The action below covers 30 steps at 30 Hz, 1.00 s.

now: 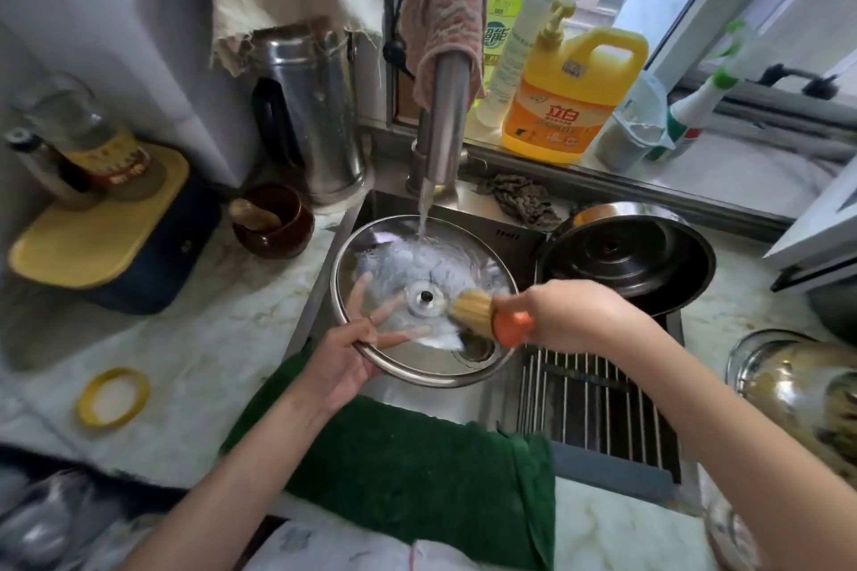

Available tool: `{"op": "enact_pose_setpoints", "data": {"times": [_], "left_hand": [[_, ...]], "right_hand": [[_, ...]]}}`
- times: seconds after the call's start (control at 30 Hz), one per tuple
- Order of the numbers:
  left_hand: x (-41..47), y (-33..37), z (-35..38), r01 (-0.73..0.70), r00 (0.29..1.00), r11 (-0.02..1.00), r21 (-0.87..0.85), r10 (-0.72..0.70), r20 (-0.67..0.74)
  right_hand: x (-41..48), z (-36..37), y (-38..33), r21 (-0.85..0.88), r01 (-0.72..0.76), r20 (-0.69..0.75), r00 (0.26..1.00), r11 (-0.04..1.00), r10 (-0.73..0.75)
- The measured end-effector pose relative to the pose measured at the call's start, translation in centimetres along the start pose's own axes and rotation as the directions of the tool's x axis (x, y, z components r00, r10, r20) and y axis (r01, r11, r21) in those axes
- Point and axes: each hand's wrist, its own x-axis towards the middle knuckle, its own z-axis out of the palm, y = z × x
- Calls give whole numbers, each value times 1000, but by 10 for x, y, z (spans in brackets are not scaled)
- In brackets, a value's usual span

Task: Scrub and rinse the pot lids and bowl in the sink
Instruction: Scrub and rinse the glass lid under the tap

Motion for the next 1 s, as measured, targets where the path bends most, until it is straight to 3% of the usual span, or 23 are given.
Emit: {"op": "enact_pose_setpoints", "data": {"times": [0.1,0.2,0.27,0.37,0.43,0.5,0.53,0.63,0.73,0.9,1.0], "left_hand": [[5,-3,-15,4,1000,999,43,-5,3],[11,-2,-32,-44,998,989,144,39,40],[15,1,-38,-61,998,969,239,52,44],[15,8,-43,-55,998,976,209,49,34],[17,13,-45,-63,998,981,182,58,32],[17,19,-47,-86,996,978,189,83,26],[16,23,-48,-94,996,975,204,91,25],[15,30,-54,-121,990,971,205,103,97],[20,35,-57,-116,969,986,122,85,233],[32,55,-55,-71,947,968,242,-11,321],[49,60,-45,-135,989,918,372,103,105]], "right_hand": [[-17,-2,-3,218,121,-29,993,968,-118],[-22,18,6,561,25,-111,993,827,45],[-15,44,11,847,-77,-89,955,526,284],[9,77,11,994,-77,30,868,76,495],[25,86,3,983,-15,100,883,-185,459],[35,89,-10,890,10,142,944,-456,299],[38,89,-17,849,13,122,968,-528,221],[44,86,-32,727,58,43,991,-684,130],[50,86,-36,494,85,-73,996,-865,56],[46,93,-34,449,129,-156,986,-884,65],[32,94,-33,482,228,-134,973,-846,186]]}}
